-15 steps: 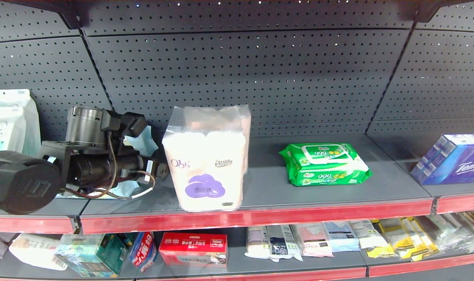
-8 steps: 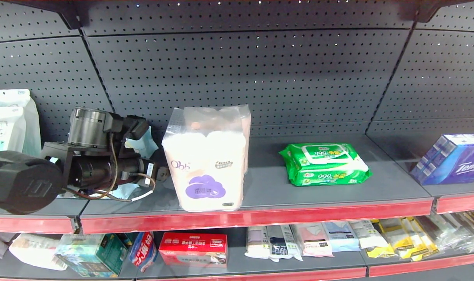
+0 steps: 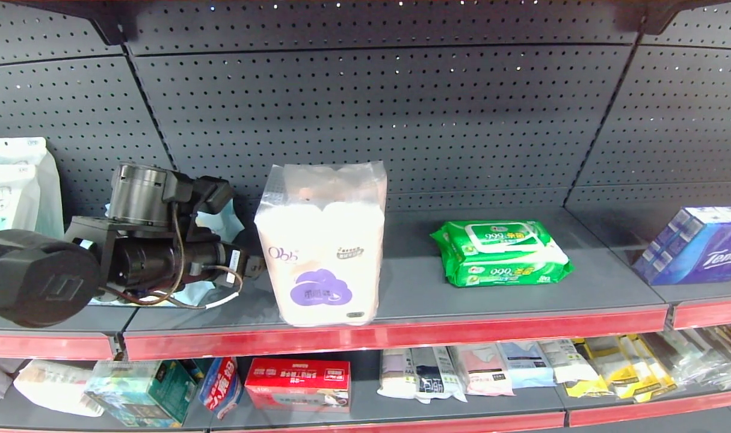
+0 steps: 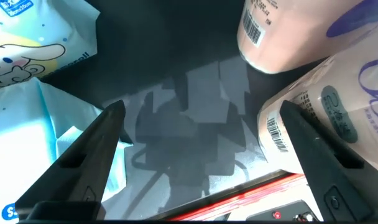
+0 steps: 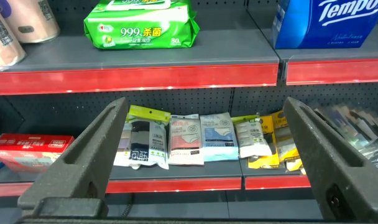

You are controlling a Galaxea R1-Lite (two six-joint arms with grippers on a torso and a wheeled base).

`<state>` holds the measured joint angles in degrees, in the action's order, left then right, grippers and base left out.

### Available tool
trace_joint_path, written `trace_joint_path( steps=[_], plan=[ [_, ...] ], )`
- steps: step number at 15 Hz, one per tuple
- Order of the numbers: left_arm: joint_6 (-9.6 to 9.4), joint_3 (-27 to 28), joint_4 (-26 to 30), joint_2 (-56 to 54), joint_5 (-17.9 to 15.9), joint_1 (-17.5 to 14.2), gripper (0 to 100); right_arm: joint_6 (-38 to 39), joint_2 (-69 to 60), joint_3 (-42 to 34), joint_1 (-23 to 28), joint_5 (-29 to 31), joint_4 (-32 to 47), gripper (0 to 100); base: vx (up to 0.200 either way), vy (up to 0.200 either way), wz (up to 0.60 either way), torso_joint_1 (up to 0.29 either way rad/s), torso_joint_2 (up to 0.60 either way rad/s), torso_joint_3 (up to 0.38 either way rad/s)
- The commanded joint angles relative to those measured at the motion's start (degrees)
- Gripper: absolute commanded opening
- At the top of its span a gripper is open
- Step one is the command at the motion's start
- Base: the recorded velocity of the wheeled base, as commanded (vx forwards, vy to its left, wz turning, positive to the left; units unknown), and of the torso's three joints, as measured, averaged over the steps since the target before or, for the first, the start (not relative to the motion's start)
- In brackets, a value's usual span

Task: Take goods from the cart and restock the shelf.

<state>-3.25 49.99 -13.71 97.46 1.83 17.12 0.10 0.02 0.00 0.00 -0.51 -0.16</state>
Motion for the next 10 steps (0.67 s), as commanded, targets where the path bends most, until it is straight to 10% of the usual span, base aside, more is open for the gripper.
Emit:
trace_joint_path(
  steps=[1,10],
  plan=[
    [0.00,0.02,0.36,0.01,-0.07,0.11,100,-0.01,-0.02,0.00,0.00,-0.02,-0.02,100,0.000,0.000,0.00,0.000,0.00,0.000],
    [0.18,0.46,0.36,0.62,-0.07,0.90,100,-0.01,-0.02,0.00,0.00,-0.02,-0.02,100,0.000,0.000,0.00,0.000,0.00,0.000]
  ],
)
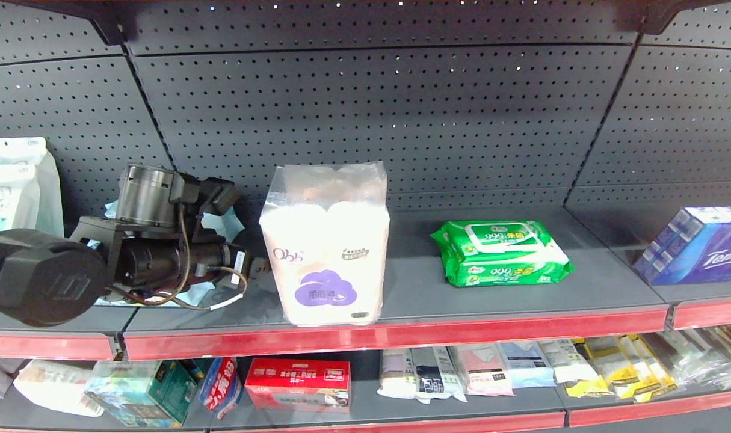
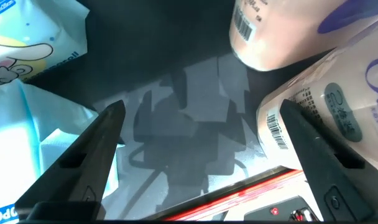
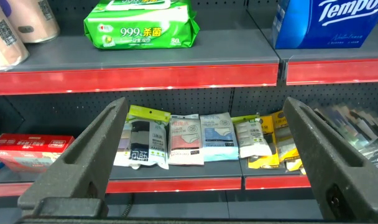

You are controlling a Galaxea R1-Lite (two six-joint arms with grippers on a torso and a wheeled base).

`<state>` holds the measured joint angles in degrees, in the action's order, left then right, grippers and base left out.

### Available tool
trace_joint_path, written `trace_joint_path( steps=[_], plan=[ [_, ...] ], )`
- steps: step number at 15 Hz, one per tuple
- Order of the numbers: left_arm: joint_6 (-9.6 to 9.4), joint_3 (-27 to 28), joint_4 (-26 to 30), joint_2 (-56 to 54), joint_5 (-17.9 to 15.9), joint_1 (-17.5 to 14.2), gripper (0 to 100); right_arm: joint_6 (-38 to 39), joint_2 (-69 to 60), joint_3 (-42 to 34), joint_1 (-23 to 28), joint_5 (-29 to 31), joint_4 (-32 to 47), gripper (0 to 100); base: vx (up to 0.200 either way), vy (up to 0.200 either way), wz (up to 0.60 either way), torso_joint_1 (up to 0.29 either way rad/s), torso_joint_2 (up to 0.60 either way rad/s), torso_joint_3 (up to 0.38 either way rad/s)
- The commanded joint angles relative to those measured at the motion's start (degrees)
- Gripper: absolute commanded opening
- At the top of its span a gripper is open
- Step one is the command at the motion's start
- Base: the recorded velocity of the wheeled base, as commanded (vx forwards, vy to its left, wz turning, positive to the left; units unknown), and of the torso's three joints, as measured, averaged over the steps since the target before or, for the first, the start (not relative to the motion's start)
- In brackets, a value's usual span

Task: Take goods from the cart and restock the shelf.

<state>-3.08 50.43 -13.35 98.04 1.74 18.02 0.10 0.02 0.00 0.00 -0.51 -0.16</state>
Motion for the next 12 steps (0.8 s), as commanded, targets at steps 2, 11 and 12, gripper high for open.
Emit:
trace_joint_path(
  steps=[2,11,12],
  plan=[
    [0.10,0.02,-0.01,0.31,0.01,0.09,100,-0.01,-0.02,0.00,0.00,-0.02,-0.02,100,0.000,0.000,0.00,0.000,0.00,0.000],
    [-2.01,0.10,2.45,-5.31,0.10,-2.81,100,-0.01,-0.02,0.00,0.00,-0.02,-0.02,100,0.000,0.000,0.00,0.000,0.00,0.000],
    [-2.19,0.10,2.45,-5.49,0.10,-2.90,100,-0.01,-0.02,0.00,0.00,-0.02,-0.02,100,0.000,0.000,0.00,0.000,0.00,0.000]
  ],
)
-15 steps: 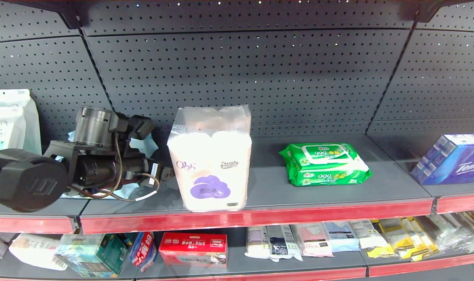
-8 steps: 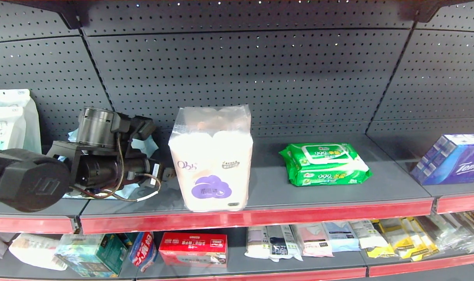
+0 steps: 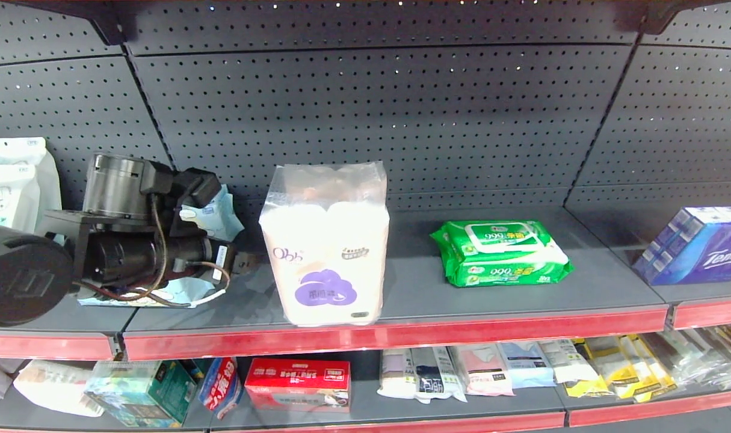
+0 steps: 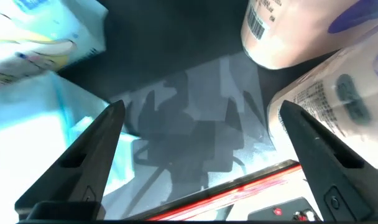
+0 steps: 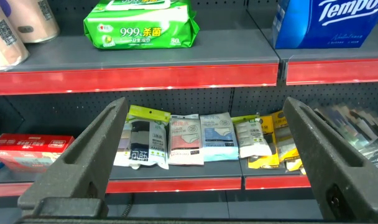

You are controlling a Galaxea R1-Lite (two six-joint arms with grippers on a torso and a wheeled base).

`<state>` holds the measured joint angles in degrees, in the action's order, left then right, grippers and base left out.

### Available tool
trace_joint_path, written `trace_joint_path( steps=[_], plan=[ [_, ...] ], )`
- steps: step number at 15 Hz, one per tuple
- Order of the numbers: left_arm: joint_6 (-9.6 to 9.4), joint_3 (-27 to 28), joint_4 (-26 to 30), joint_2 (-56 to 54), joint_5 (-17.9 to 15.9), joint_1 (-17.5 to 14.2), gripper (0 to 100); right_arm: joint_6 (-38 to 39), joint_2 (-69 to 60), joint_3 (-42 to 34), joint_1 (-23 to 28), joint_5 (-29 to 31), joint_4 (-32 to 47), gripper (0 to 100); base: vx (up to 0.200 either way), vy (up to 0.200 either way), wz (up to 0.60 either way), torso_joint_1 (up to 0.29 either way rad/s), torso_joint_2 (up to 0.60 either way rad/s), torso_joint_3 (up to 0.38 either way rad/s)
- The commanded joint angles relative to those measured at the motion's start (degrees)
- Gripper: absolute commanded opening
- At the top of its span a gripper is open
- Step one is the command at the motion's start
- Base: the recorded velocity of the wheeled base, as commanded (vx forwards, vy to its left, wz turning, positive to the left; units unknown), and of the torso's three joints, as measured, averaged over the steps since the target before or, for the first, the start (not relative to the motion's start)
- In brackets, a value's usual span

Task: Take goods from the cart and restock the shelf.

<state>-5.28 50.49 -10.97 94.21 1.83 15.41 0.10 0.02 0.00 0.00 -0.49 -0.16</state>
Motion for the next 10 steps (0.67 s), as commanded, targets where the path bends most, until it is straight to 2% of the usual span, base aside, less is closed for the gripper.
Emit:
trace_joint_path(
  steps=[1,2,5,7,8,9,10],
  plan=[
    [-0.70,-0.04,0.25,-4.03,-0.07,-0.91,100,-0.01,-0.02,0.00,0.00,-0.04,-0.02,100,0.000,0.000,0.00,0.000,0.00,0.000],
    [-0.70,-0.04,0.42,-6.67,-0.07,-0.99,100,-0.01,-0.02,0.00,0.00,-0.04,-0.02,100,0.000,0.000,0.00,0.000,0.00,0.000],
    [-1.05,-1.19,2.97,-16.43,-0.60,-4.60,100,-0.01,-0.02,0.00,0.00,-0.04,-0.02,100,0.000,0.000,0.00,0.000,0.00,0.000],
    [-1.75,-3.38,9.30,-28.47,-5.43,-11.10,100,-0.01,-0.02,0.00,0.00,-0.04,-0.02,100,0.000,0.000,0.00,0.000,0.00,0.000],
    [-1.93,-6.46,18.79,-41.91,-11.94,-18.84,100,-0.01,-0.02,0.00,0.00,-0.04,-0.02,100,0.000,0.000,0.00,0.000,0.00,0.000],
    [-1.58,-10.06,24.68,-51.85,-13.78,-21.74,100,-0.01,-0.02,0.00,0.00,-0.04,-0.02,100,0.000,0.000,0.00,0.000,0.00,0.000],
    [-1.31,-11.65,26.88,-56.15,-13.61,-21.91,100,-0.01,-0.02,0.00,0.00,-0.04,-0.02,100,0.000,0.000,0.00,0.000,0.00,0.000]
  ],
)
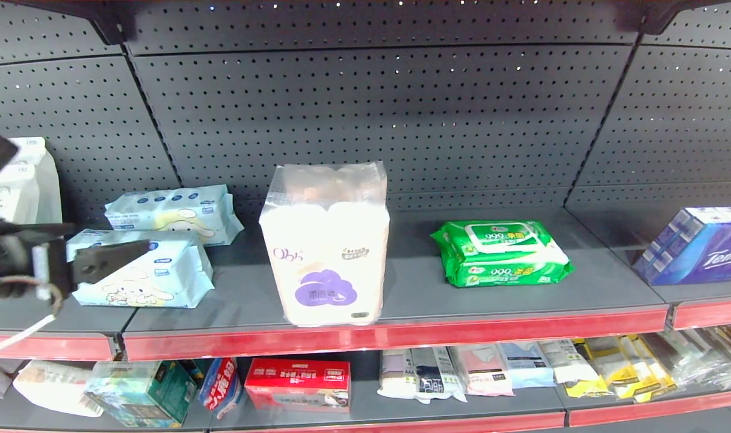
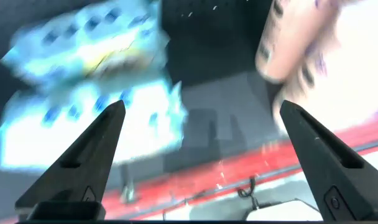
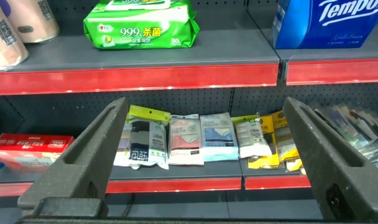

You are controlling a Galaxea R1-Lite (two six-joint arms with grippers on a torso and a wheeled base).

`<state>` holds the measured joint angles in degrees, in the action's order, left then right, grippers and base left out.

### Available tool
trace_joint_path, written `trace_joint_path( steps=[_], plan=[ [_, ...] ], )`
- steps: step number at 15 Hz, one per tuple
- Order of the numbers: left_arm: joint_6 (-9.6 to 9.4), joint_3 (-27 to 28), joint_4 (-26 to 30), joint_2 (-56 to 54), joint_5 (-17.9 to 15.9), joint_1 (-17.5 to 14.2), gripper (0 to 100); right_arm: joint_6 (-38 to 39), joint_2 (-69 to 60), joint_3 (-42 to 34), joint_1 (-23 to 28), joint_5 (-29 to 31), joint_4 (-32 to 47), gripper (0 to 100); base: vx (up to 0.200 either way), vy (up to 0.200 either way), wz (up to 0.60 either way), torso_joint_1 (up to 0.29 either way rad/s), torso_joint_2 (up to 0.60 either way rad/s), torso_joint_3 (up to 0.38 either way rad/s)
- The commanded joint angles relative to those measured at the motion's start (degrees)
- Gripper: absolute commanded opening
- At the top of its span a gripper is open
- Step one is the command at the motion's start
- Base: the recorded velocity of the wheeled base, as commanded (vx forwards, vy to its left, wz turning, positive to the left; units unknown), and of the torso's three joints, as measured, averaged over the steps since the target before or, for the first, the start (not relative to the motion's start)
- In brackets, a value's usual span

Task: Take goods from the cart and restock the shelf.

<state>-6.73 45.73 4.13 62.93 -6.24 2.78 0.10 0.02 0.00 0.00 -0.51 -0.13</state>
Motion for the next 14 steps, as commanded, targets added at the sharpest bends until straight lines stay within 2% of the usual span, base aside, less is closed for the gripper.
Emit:
trace_joint_path(
  steps=[1,2,4,6,7,9,10,11,12,14],
  plan=[
    [1.37,-13.56,15.03,-37.97,-5.54,-9.37,100,-0.01,-0.02,0.00,0.00,-0.02,-0.04,100,0.000,0.000,0.00,0.000,0.00,0.000],
    [1.81,-18.48,14.94,-45.09,-5.45,-9.90,100,-0.01,-0.02,0.00,0.00,-0.02,-0.04,100,0.000,0.000,0.00,0.000,0.00,0.000],
    [2.33,-23.67,15.38,-54.75,-4.74,-9.72,100,-0.01,-0.02,0.00,0.00,-0.02,-0.04,100,0.000,0.000,0.00,0.000,0.00,0.000],
    [2.33,-27.01,14.76,-57.39,-4.39,-9.72,100,-0.01,-0.02,0.00,0.00,-0.02,-0.04,100,0.000,0.000,0.00,0.000,0.00,0.000],
    [2.95,-27.62,14.76,-57.39,-4.04,-9.72,100,-0.01,-0.02,0.00,0.00,-0.02,-0.04,100,0.000,0.000,0.00,0.000,0.00,0.000],
    [4.18,-34.13,14.41,-57.39,-2.99,-9.72,100,-0.01,-0.02,0.00,0.00,-0.02,-0.04,100,0.000,0.000,0.00,0.000,0.00,0.000],
    [3.83,-36.76,12.83,-57.39,-0.97,-9.72,100,-0.01,-0.02,0.00,0.00,-0.02,-0.04,100,0.000,0.000,0.00,0.000,0.00,0.000],
    [4.44,-37.90,9.49,-56.95,2.02,-9.72,100,-0.01,-0.02,0.00,0.00,-0.02,-0.04,100,0.000,0.000,0.00,0.000,0.00,0.000],
    [4.71,-37.82,9.67,-56.42,2.64,-9.81,100,-0.01,-0.02,0.00,0.00,-0.02,-0.04,100,0.000,0.000,0.00,0.000,0.00,0.000],
    [5.24,-37.90,9.67,-57.21,6.33,-11.39,100,-0.27,-0.02,0.00,-0.09,-0.19,-0.04,100,0.000,0.000,0.00,0.000,0.00,0.000]
  ],
)
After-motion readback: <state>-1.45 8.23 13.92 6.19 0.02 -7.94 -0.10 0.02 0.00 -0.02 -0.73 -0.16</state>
